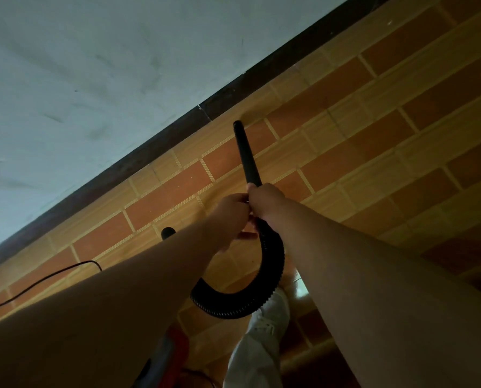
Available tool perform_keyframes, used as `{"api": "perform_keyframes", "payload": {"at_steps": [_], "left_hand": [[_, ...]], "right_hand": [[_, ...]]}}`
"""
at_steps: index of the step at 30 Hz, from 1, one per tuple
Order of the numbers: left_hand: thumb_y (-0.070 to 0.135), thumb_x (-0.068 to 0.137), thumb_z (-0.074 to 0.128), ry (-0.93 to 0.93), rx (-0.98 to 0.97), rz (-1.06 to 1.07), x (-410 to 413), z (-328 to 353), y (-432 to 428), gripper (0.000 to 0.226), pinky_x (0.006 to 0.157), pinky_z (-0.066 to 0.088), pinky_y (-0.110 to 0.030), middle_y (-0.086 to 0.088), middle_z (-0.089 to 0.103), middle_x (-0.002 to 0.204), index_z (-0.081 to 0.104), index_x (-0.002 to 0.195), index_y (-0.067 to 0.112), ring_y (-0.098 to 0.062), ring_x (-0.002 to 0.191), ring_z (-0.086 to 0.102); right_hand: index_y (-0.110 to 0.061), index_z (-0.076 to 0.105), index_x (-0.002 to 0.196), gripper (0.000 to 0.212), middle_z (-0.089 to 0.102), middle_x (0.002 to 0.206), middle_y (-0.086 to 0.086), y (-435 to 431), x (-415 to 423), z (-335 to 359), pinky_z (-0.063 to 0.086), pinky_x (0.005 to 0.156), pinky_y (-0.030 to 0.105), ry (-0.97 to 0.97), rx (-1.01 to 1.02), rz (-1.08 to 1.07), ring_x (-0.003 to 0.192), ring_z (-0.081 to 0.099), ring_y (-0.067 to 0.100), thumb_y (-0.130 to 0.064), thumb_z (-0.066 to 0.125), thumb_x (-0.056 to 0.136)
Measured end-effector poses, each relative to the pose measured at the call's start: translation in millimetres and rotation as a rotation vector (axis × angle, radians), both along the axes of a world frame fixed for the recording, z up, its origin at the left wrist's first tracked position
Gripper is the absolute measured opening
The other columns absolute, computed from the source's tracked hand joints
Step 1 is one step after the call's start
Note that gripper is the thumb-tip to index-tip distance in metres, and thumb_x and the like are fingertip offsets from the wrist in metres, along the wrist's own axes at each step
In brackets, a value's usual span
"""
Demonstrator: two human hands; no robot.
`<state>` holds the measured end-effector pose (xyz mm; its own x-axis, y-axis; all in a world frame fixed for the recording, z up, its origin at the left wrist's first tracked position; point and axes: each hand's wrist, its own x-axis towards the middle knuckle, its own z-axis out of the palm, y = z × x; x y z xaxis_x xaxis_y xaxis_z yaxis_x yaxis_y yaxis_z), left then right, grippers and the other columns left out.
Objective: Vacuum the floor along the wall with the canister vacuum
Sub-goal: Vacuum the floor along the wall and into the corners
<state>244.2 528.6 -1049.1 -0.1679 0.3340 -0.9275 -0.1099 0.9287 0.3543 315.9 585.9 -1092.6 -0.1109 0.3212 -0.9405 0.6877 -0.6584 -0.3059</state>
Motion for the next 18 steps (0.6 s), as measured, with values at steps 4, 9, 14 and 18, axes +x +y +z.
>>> {"api": "perform_keyframes", "payload": {"at_steps": [4, 9, 14, 18], "left_hand": [[0.005, 0.103, 0.045, -0.046, -0.009, 0.015, 10.5, 12.4, -0.9, 0.041, 0.084, 0.062, -0.052, -0.008, 0.072, 0.113, 0.056, 0.14, 0.02, -0.024, 0.103, 0.071], [0.003, 0.098, 0.049, -0.118, -0.033, -0.021, 17.6, 24.5, -2.0, 0.05, 0.081, 0.062, -0.053, -0.01, 0.075, 0.104, 0.051, 0.144, 0.023, -0.023, 0.102, 0.07], [0.002, 0.101, 0.042, -0.132, -0.026, 0.03, 15.6, 44.9, 11.6, 0.049, 0.064, 0.063, -0.036, -0.006, 0.074, 0.099, 0.049, 0.145, 0.021, -0.016, 0.086, 0.072], [0.011, 0.103, 0.045, -0.163, 0.009, 0.017, 9.7, 51.5, 22.4, 0.039, 0.068, 0.064, -0.038, -0.003, 0.075, 0.1, 0.054, 0.139, 0.023, -0.012, 0.083, 0.073]], "right_hand": [[-0.009, 0.053, 0.137, 0.05, 0.067, 0.11, 0.013, 1.7, 7.5, 5.4, 0.056, 0.069, 0.034, -0.051, -0.029, 0.027, 0.089, 0.07, 0.027, -0.048, 0.041, 0.108], [-0.005, 0.051, 0.134, 0.052, 0.066, 0.104, 0.016, 9.4, 12.6, 19.3, 0.058, 0.069, 0.036, -0.058, -0.065, 0.007, 0.078, 0.066, 0.026, -0.049, 0.04, 0.107], [-0.005, 0.049, 0.138, 0.052, 0.063, 0.11, 0.017, 24.6, 7.3, 38.3, 0.056, 0.096, 0.046, -0.054, -0.104, -0.036, 0.1, 0.066, 0.031, -0.046, 0.04, 0.108], [-0.005, 0.05, 0.14, 0.054, 0.063, 0.116, 0.017, 39.2, -0.9, 39.5, 0.054, 0.1, 0.049, -0.077, -0.088, -0.055, 0.106, 0.065, 0.033, -0.046, 0.039, 0.108]]}}
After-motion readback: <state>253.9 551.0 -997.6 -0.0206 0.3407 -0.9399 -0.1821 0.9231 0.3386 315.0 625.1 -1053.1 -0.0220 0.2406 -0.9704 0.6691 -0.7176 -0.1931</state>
